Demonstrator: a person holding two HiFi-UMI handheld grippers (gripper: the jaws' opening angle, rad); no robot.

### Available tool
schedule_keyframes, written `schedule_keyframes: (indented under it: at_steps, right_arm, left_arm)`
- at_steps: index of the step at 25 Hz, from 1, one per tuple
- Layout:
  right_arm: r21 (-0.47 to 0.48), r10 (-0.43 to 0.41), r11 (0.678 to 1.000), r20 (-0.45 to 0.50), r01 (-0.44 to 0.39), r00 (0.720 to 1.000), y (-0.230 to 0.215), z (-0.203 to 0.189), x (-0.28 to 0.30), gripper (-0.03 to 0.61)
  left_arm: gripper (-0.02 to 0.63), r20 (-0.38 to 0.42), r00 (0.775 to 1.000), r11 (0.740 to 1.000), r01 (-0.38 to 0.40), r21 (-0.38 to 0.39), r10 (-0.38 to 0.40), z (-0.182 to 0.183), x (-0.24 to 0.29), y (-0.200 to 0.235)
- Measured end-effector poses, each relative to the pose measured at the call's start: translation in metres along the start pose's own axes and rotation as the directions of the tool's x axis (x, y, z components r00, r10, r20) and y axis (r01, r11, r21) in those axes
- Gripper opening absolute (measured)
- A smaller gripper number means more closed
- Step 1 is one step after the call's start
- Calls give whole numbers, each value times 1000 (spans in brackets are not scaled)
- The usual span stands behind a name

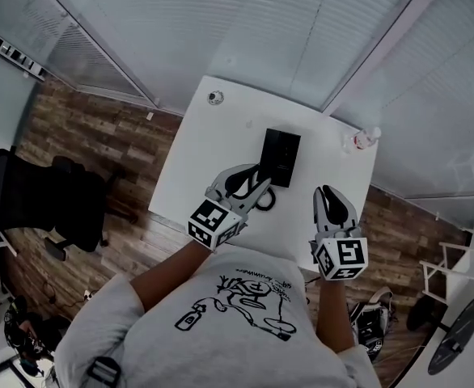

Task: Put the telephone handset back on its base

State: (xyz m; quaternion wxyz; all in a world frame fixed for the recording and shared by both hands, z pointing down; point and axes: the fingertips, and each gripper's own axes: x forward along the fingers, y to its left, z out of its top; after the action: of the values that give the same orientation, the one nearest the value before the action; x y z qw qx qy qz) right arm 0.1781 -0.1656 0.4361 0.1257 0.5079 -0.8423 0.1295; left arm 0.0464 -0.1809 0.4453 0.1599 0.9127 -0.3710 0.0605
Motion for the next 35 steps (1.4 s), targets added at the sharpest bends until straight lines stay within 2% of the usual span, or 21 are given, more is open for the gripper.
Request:
schedule_keyframes:
  at_steps: [9,16,24,35]
  right_arm:
    - [-70,26,997,106,-18,994,15,72,-37,44]
    - [-101,47,994,163,-31,985,26,112,-58,44]
    - [-116,43,993,198,-20,979,29,133,-72,45]
    - [-130,44,991,208,-17,977,31,143,-69,44]
  left_arm:
    - [110,101,994,999,26,41,-30,61,-22,-37]
    - [109,130,990,996,46,73,-55,93,-32,-58]
    - [109,179,981,995,60,85,-75,118,-32,-70]
    - [109,181,980,993,71,90,-86,122,-28,-72]
